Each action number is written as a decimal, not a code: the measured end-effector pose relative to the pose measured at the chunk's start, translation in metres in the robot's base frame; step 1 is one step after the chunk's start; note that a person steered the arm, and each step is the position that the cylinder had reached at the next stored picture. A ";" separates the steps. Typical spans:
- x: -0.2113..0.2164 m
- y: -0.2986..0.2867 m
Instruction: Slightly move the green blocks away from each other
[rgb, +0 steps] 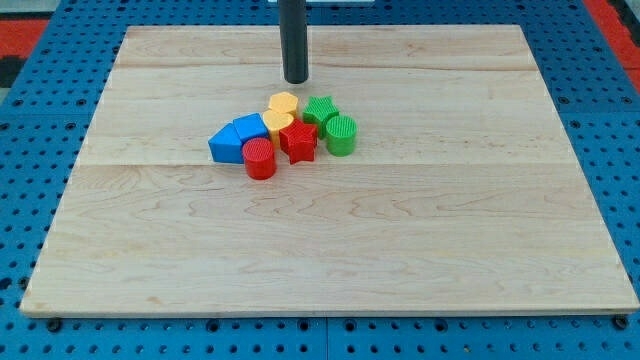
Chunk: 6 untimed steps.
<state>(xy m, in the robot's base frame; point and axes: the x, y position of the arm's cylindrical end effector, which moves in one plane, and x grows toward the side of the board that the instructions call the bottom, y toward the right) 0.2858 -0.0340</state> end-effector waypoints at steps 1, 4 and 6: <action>-0.039 -0.030; 0.093 -0.211; 0.281 -0.099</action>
